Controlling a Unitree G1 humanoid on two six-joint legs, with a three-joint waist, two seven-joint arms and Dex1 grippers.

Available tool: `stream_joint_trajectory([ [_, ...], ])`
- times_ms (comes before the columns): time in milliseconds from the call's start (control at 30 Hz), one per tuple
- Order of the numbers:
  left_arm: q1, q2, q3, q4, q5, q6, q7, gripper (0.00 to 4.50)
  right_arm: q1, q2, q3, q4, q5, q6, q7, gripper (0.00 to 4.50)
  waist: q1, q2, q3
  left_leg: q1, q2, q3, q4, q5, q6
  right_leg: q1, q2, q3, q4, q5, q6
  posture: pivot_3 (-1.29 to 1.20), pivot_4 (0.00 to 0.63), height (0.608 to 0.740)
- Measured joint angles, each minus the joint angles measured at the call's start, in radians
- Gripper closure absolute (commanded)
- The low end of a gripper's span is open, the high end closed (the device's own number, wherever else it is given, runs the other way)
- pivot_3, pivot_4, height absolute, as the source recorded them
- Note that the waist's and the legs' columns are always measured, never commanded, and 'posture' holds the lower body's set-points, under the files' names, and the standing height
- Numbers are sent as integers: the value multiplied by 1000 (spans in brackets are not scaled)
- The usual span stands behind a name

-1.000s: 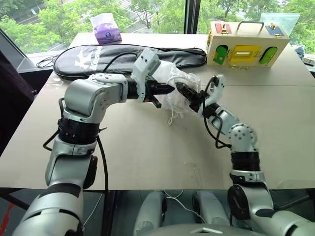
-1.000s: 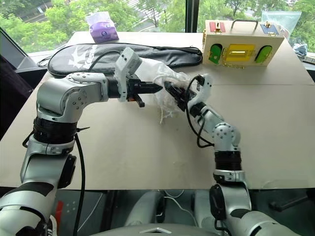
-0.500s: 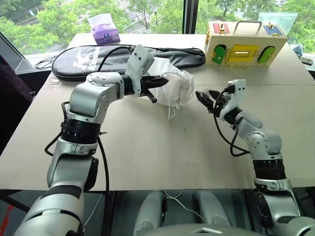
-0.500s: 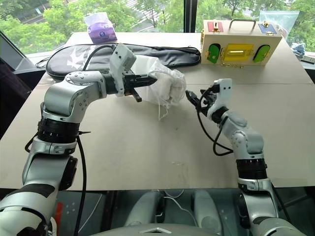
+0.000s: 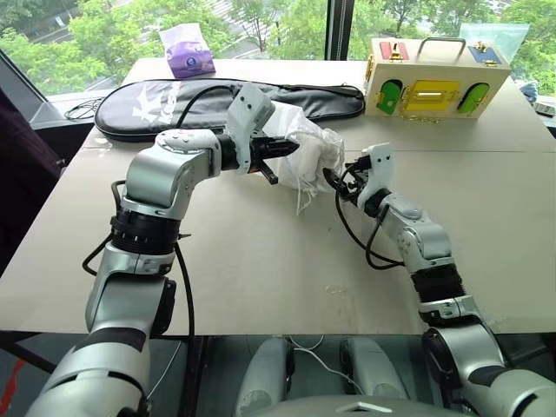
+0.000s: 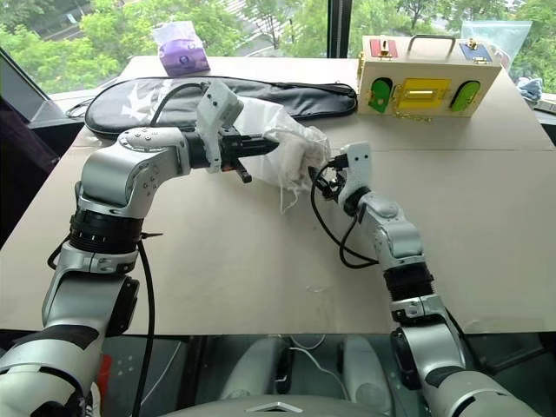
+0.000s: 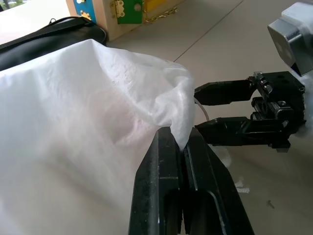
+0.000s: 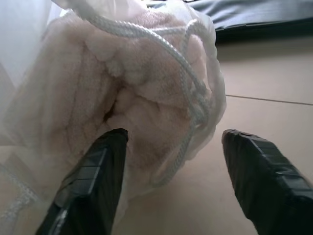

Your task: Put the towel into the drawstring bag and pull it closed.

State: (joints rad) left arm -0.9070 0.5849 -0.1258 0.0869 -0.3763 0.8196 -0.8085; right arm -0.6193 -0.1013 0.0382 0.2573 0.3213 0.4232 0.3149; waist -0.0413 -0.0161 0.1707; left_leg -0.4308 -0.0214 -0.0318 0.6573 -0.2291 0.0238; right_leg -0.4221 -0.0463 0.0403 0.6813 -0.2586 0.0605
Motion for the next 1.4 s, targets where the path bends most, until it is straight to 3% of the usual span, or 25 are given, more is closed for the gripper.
stream_joint_trajectory([
  [67,1,0,2,-4,0,5,4,4500,0,0,-14,1,-2,0,1,3487,-1,0,0,0,0,0,0,0,0,0,0,0,0,0,0,0,150,740],
  [133,1,0,3,-8,0,6,5,4500,0,-3,-17,1,-4,0,3,4296,-2,0,0,0,0,0,0,0,0,0,0,0,0,0,0,0,150,740],
  [167,2,0,4,-9,0,6,5,4500,0,-7,-18,0,-5,1,4,4487,-2,0,0,0,0,0,0,0,0,0,0,0,0,0,0,0,150,740],
  [433,4,-2,11,-9,0,6,7,4500,-2,-67,-46,-95,-50,-48,-16,4487,-1,0,0,0,0,0,0,0,0,0,0,0,0,0,0,0,150,740],
  [767,45,-64,21,-75,-50,68,7,4500,-109,-145,-42,-107,-317,-336,-172,4487,-2,0,0,0,0,1,0,0,0,0,0,1,0,0,0,0,150,740],
  [967,47,-121,52,-74,-39,-8,63,1807,-104,-113,-15,-104,-339,-342,-168,4500,0,0,0,0,0,0,1,0,0,0,0,0,1,0,0,0,150,740],
  [1200,162,-95,134,-206,-143,23,33,1807,-93,-101,-26,-103,-349,-317,-182,4500,-4,0,0,1,1,1,0,0,0,0,0,2,1,0,0,0,150,740],
  [1333,323,-8,68,-304,-128,32,-4,1807,-84,-100,-52,-101,-348,-302,-194,4500,-2,0,0,1,1,1,0,0,0,0,0,2,1,0,0,0,150,740],
  [1400,362,-10,13,-311,-91,5,0,1807,-84,-93,-53,-101,-348,-297,-195,4500,4,0,0,1,1,0,0,0,0,1,0,1,0,0,0,0,150,740],
])
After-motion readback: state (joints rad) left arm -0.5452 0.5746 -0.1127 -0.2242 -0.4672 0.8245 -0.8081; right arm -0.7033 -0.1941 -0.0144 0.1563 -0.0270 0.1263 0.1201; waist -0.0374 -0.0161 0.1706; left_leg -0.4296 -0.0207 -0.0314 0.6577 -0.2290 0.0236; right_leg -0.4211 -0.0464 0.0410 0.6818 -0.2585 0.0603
